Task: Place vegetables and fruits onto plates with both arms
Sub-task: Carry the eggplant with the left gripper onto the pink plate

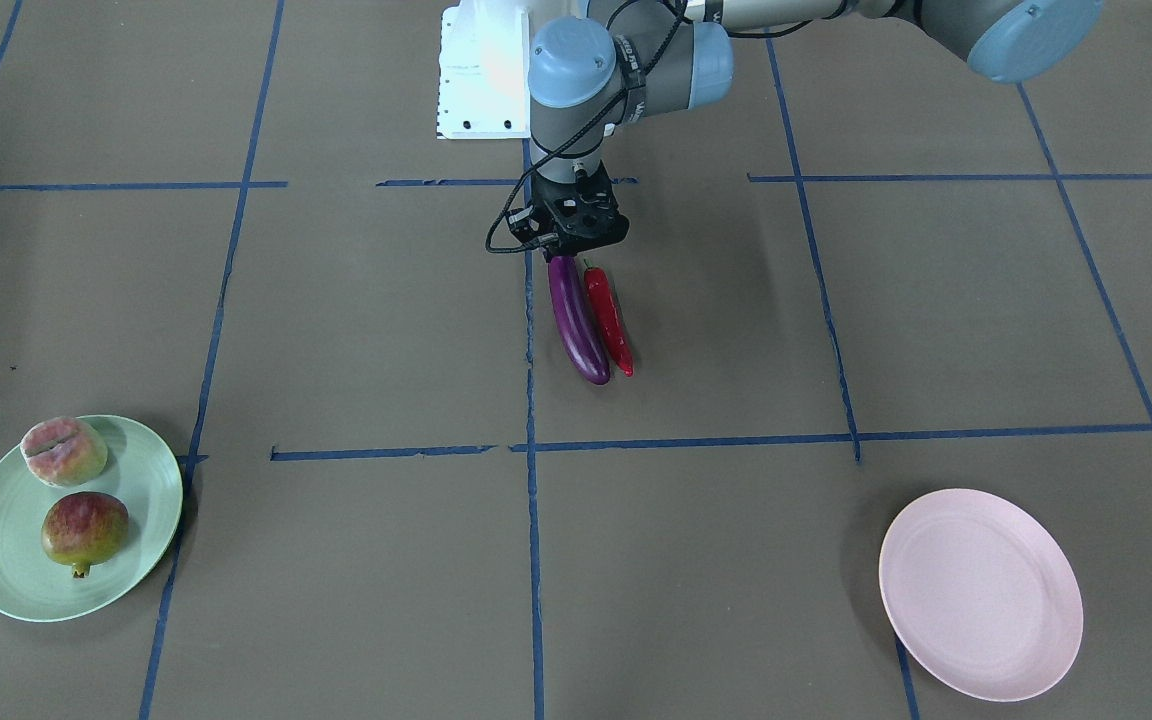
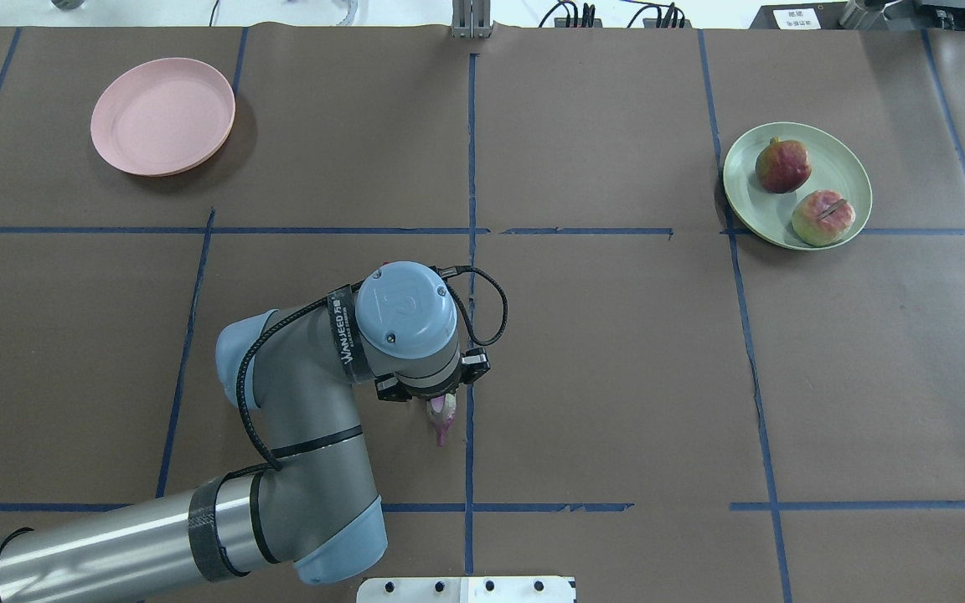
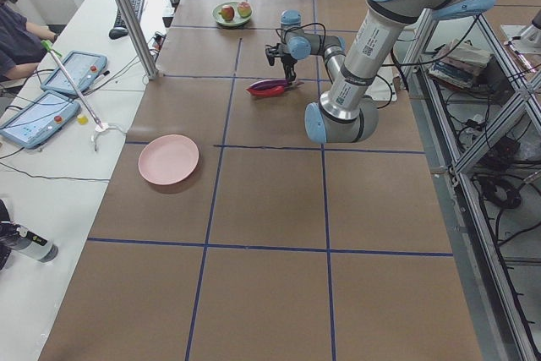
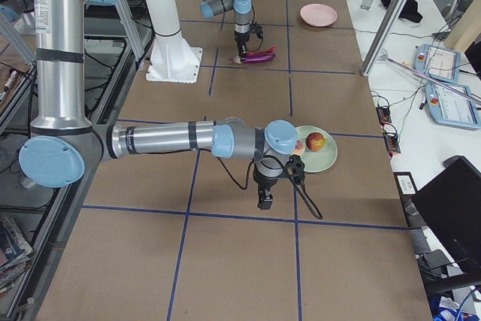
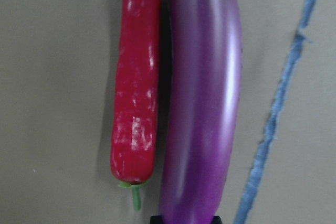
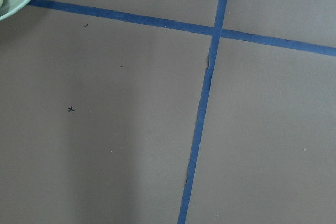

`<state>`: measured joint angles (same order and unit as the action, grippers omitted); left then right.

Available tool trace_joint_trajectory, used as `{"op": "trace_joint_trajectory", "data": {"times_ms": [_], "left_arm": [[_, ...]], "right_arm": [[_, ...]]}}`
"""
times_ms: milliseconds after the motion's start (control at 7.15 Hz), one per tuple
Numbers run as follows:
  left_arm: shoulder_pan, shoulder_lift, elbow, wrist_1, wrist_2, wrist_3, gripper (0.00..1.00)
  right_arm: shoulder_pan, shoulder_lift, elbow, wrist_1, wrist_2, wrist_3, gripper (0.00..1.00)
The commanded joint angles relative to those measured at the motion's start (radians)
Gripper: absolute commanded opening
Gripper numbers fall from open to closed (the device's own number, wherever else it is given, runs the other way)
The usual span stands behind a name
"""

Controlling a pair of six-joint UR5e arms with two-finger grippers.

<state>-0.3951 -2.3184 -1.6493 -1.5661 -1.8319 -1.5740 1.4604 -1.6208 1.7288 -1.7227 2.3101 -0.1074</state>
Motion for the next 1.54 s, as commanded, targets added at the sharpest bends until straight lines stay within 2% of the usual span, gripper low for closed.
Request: {"op": "trace_joint_trajectory", "data": {"times_ms": [0,140,419,699,839,1118,1258,1398], "left_arm": [[-0.063,-0.004,-0.075,-0.020,-0.003,0.005,0.00],[-0.120,-0.003,-0.078,-0.031,-0.004,0.005,0.00],[-0.316,0.034,-0.061,-0.029,-0.019,0.073,0.00],[-0.561,0.118,0.026,-0.031,-0.192,0.410,0.00],[-0.638,0.116,0.148,-0.060,-0.245,0.565,0.00],[-0.660,0.100,0.520,-0.403,-0.248,0.678,0.00],[-0.660,0.096,0.589,-0.467,-0.250,0.705,0.00],[-0.651,0.097,0.598,-0.469,-0.248,0.707,0.05]], "right_arm": [[0.000,0.001,0.000,0.000,0.000,0.000,1.00],[0.000,0.001,-0.002,0.000,0.000,0.000,1.00],[0.000,0.002,-0.005,0.000,0.000,-0.002,1.00],[-0.002,0.004,-0.008,0.000,0.000,-0.002,1.00],[-0.002,0.004,-0.008,0.000,0.000,-0.002,1.00],[-0.002,0.004,-0.008,0.000,0.002,-0.002,1.00],[-0.002,0.004,-0.006,0.000,0.003,0.000,1.00],[-0.002,0.004,-0.005,0.000,0.003,0.000,1.00]]}}
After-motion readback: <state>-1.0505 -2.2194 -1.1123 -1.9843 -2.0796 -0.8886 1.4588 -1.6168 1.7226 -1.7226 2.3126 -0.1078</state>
